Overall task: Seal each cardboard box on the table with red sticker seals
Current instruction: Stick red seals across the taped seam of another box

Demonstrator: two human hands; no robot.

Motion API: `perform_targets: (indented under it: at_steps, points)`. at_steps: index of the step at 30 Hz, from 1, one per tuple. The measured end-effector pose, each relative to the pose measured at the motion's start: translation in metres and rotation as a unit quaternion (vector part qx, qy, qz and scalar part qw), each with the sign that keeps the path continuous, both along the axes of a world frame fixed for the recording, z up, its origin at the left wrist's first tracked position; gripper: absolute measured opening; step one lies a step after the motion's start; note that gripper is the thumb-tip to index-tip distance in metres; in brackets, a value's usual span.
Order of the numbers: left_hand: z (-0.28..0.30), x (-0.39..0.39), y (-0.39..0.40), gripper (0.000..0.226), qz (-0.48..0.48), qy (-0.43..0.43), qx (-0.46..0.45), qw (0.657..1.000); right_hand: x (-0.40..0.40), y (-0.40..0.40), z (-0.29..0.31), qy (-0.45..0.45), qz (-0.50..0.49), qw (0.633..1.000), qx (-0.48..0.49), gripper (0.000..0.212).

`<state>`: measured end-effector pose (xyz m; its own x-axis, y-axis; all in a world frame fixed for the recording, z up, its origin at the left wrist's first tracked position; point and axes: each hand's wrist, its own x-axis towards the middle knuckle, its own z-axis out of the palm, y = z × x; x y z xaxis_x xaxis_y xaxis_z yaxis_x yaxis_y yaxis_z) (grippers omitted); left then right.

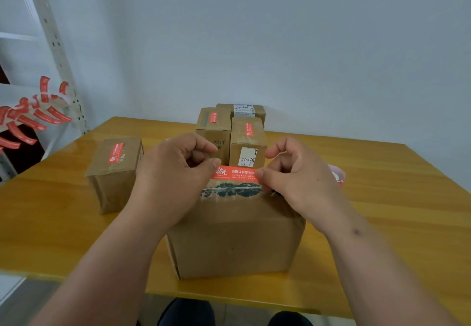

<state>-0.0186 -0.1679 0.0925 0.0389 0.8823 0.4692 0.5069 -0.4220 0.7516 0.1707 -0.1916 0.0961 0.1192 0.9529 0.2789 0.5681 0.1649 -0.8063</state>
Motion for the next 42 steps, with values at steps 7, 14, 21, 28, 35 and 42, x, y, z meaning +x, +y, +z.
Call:
perform_targets:
  at_steps: [7,14,21,28,35,42]
  points:
    - [0.002,0.004,0.0,0.012,0.012,0.168,-0.043,0.985,-0.005,0.005,-0.003,-0.197,0.017,0.98,0.029,0.019]
    - [0.002,0.008,0.001,0.016,0.009,0.209,-0.058,0.976,-0.01,0.008,-0.005,-0.262,0.036,0.964,0.027,0.014]
    - [-0.001,0.011,0.002,0.018,0.014,0.221,-0.054,0.974,-0.012,0.009,-0.007,-0.291,0.043,0.956,0.022,0.011]
    - [-0.006,0.012,0.002,0.015,0.034,0.251,-0.018,0.967,-0.013,0.008,-0.008,-0.284,0.029,0.958,0.026,0.012]
    - [-0.01,0.005,0.007,0.027,-0.009,0.206,-0.042,0.978,-0.009,0.008,-0.014,-0.247,-0.013,0.969,0.008,0.019]
    - [-0.017,0.009,0.014,0.043,0.006,0.258,-0.096,0.961,-0.013,0.012,-0.018,-0.275,-0.056,0.959,-0.029,0.043]
